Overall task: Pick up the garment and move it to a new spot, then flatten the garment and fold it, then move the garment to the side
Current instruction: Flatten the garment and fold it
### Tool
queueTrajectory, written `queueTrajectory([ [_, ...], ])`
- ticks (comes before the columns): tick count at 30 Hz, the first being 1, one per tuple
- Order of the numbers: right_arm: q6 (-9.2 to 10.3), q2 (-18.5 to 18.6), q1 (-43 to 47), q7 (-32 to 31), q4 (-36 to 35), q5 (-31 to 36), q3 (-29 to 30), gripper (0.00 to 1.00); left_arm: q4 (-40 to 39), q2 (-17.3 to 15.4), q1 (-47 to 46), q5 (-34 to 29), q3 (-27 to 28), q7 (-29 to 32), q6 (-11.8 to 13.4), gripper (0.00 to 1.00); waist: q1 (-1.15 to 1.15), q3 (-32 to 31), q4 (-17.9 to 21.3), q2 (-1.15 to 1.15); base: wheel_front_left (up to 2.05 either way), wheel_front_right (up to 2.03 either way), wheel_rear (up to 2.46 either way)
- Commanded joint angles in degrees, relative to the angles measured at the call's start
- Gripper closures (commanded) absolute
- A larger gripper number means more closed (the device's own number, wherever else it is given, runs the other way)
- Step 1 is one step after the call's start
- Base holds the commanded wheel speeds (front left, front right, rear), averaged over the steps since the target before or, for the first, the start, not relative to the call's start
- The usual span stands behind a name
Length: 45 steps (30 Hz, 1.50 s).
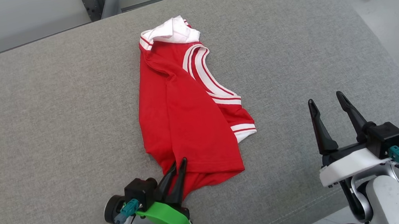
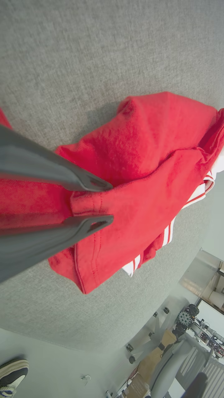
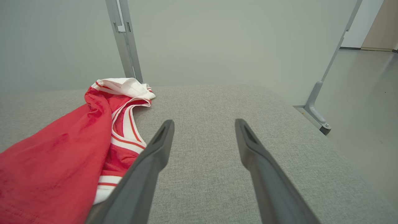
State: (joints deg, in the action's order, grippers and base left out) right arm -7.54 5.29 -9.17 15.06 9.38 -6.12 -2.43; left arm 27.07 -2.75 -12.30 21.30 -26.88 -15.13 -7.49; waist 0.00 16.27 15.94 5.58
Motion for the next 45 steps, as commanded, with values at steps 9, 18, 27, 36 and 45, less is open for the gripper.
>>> queueTrajectory([
  [9, 0.09, -0.4, 0.5, 0.1, 0.3, 0.0, 2.5, 0.00, -11.4, -0.8, -3.1, -3.0, 8.5, 0.0, -0.1, 1.00, 0.00, -0.4, -3.0, 0.00, 0.00, 0.00, 0.00],
  [18, 0.10, -1.2, -1.0, 0.1, 0.6, -0.4, 1.1, 0.00, -10.7, -13.6, -16.3, -8.8, 13.3, 0.0, 0.0, 1.00, 0.00, 0.7, -5.0, 0.00, 0.00, 0.00, 0.00],
  [27, 0.09, -1.8, -2.6, 0.1, 0.9, -0.9, 0.0, 0.00, 6.0, -28.6, -33.9, -9.6, 7.8, 0.3, 0.0, 1.00, 0.00, 6.1, -2.8, 0.00, 0.00, 0.00, 0.00],
  [36, 0.10, -2.0, -4.4, 0.1, 0.7, -0.8, 0.3, 0.00, 22.5, -29.9, -43.6, -9.0, 7.8, 0.9, 2.6, 0.00, 0.00, 9.0, -1.9, 0.00, 0.00, 0.00, 0.00],
  [45, 0.10, -2.1, -3.0, 0.1, 1.3, -0.4, 0.2, 0.00, 17.9, -22.2, -34.3, -5.0, 11.9, 0.0, 3.6, 0.00, 0.00, 4.3, -6.5, 0.00, 0.00, 0.00, 0.00],
])
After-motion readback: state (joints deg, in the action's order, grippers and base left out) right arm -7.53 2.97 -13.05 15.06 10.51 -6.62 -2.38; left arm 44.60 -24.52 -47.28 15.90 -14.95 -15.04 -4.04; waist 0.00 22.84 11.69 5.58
